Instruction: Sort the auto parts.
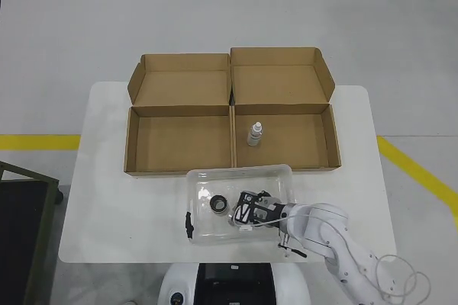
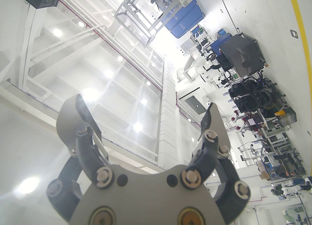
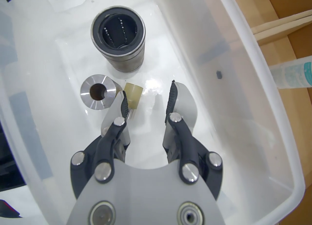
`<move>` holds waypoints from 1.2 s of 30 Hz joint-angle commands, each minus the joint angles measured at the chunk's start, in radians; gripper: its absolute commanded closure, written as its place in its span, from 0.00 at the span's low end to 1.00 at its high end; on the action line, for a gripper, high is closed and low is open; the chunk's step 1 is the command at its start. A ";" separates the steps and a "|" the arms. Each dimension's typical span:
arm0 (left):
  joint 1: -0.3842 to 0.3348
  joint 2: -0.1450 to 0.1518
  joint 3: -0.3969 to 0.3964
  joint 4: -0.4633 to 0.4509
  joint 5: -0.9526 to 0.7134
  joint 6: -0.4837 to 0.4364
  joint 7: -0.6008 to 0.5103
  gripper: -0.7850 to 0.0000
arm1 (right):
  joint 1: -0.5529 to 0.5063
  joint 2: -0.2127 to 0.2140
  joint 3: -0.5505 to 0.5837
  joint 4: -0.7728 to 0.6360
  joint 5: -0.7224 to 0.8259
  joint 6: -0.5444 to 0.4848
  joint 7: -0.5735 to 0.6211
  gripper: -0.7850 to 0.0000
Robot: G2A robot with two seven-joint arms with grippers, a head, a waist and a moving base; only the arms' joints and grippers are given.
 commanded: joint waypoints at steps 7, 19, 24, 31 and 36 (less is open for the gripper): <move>0.000 0.000 0.000 0.000 0.000 0.000 0.000 0.00 | -0.005 0.005 -0.003 0.020 0.011 -0.012 0.025 0.57; 0.000 0.000 0.000 0.000 0.000 0.000 0.000 0.00 | 0.015 0.010 -0.011 0.042 0.036 -0.037 0.043 0.56; 0.000 0.000 0.000 0.000 0.000 0.000 0.000 0.00 | 0.032 0.008 -0.033 0.067 0.034 -0.035 0.041 0.56; 0.000 0.000 0.000 0.000 0.000 0.000 0.000 0.00 | 0.048 0.009 -0.035 0.080 0.007 -0.011 0.014 0.57; 0.000 0.000 0.000 0.000 0.000 0.000 0.000 0.00 | 0.051 0.012 -0.023 0.075 -0.005 -0.004 -0.017 0.57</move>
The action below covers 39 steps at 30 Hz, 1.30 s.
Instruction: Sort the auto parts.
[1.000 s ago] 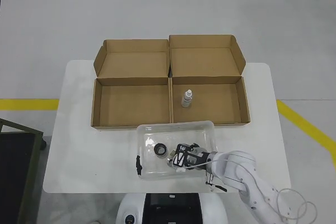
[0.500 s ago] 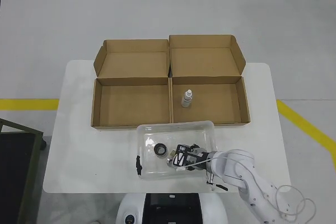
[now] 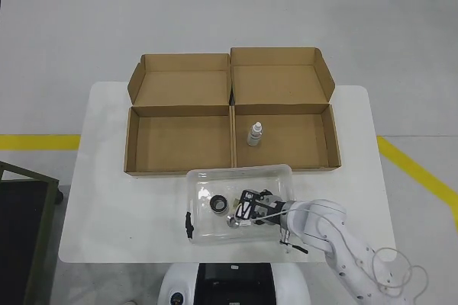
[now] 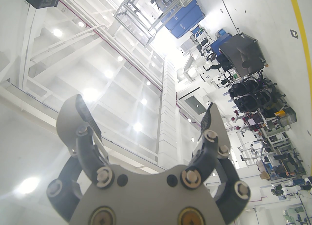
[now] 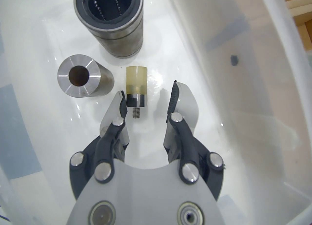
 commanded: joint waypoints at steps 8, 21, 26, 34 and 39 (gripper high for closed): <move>0.000 0.000 0.000 0.000 0.000 0.000 0.000 0.00 | 0.020 -0.002 -0.036 0.023 -0.010 -0.032 -0.013 0.57; 0.000 0.000 0.000 0.000 0.000 0.000 0.000 0.00 | 0.048 -0.005 -0.058 0.065 -0.013 -0.017 -0.020 0.67; 0.000 0.000 0.000 0.000 0.000 0.000 0.000 0.00 | 0.046 -0.005 -0.064 0.066 -0.015 -0.013 -0.022 0.83; 0.000 0.000 0.000 0.000 0.000 0.000 0.000 0.00 | 0.033 0.002 -0.045 0.023 -0.013 -0.011 -0.027 1.00; 0.000 0.000 0.000 0.000 0.000 0.000 0.000 0.00 | 0.018 0.007 -0.023 -0.024 0.008 -0.012 -0.040 1.00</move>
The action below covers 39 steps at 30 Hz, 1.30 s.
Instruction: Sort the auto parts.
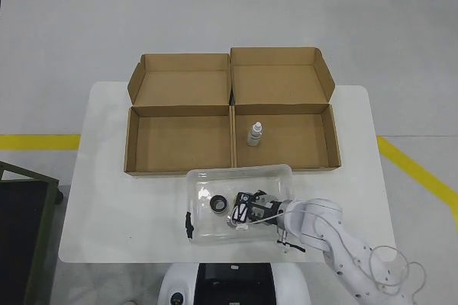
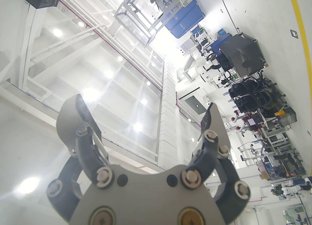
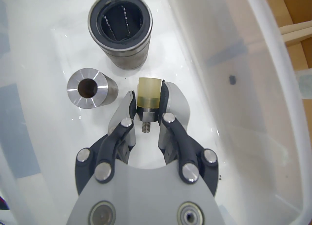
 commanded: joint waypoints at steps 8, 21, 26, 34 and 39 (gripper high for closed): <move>0.000 0.000 0.000 0.000 0.000 0.000 0.000 0.00 | -0.042 0.014 0.069 -0.090 0.054 0.000 -0.016 1.00; 0.000 0.000 0.000 0.000 0.000 0.000 0.000 0.00 | -0.089 0.030 0.138 -0.158 0.086 -0.008 -0.093 0.99; 0.000 0.000 0.000 0.000 0.000 0.000 0.000 0.00 | -0.082 0.029 0.118 -0.114 0.093 -0.025 -0.120 0.74; 0.000 0.000 0.000 0.000 0.000 0.000 0.000 0.00 | -0.097 0.039 0.118 -0.112 0.110 -0.099 -0.135 0.63; 0.000 0.000 0.000 0.000 0.000 0.000 0.000 0.00 | -0.128 0.046 0.117 -0.132 0.119 -0.136 -0.140 0.58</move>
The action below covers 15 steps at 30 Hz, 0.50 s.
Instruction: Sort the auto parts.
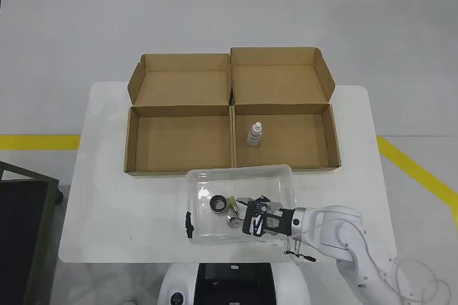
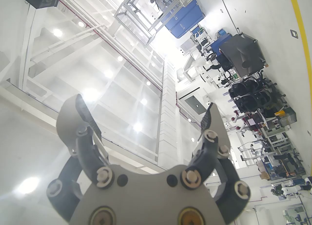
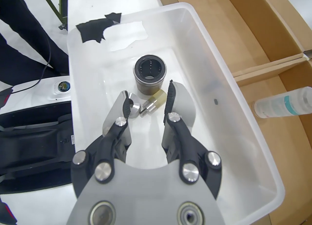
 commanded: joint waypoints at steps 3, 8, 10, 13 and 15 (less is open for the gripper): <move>0.000 0.000 0.000 0.000 0.000 0.000 0.000 0.00 | -0.013 0.004 -0.008 0.000 -0.008 -0.014 -0.009 0.56; 0.000 0.000 0.000 0.000 0.000 0.000 0.000 0.00 | -0.005 0.004 -0.019 0.019 -0.034 0.013 -0.031 0.53; 0.000 0.000 0.000 0.000 0.000 0.000 0.000 0.00 | 0.004 0.005 -0.028 0.032 -0.068 0.002 -0.034 0.52; 0.000 0.000 0.000 0.000 0.000 0.000 0.000 0.00 | 0.009 0.007 -0.035 0.050 -0.085 -0.013 -0.042 0.51; 0.000 0.000 0.000 0.000 0.000 0.000 0.000 0.00 | 0.012 0.008 -0.036 0.059 -0.095 -0.014 -0.048 0.51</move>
